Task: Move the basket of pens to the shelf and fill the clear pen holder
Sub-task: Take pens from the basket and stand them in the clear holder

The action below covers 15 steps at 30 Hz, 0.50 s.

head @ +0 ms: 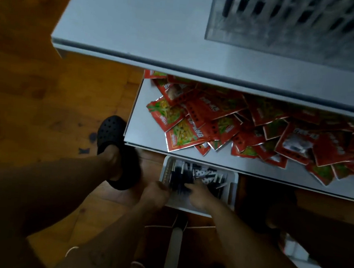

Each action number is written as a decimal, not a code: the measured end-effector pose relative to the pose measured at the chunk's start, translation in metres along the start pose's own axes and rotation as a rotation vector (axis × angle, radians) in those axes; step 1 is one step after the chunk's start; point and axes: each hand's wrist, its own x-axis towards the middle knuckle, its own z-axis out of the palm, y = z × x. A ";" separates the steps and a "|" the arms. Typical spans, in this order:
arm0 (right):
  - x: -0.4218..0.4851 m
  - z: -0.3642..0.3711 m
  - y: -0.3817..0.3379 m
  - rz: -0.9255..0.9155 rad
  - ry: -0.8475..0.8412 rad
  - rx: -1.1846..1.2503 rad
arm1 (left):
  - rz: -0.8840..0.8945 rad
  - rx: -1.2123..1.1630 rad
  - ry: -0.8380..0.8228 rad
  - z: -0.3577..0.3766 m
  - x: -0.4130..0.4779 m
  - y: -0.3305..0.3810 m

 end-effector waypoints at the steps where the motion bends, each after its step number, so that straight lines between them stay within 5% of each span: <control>1: 0.004 0.002 0.003 0.003 -0.007 -0.008 | 0.009 -0.010 0.000 0.001 0.003 0.001; 6: 0.007 -0.002 0.012 0.059 -0.017 0.059 | 0.032 -0.116 0.045 0.002 0.005 0.011; 11: -0.016 -0.004 0.003 0.025 0.307 0.191 | 0.060 -0.119 0.057 -0.009 -0.013 0.022; 15: -0.052 -0.017 -0.011 -0.052 0.366 0.333 | 0.151 -0.050 0.085 -0.023 -0.036 0.048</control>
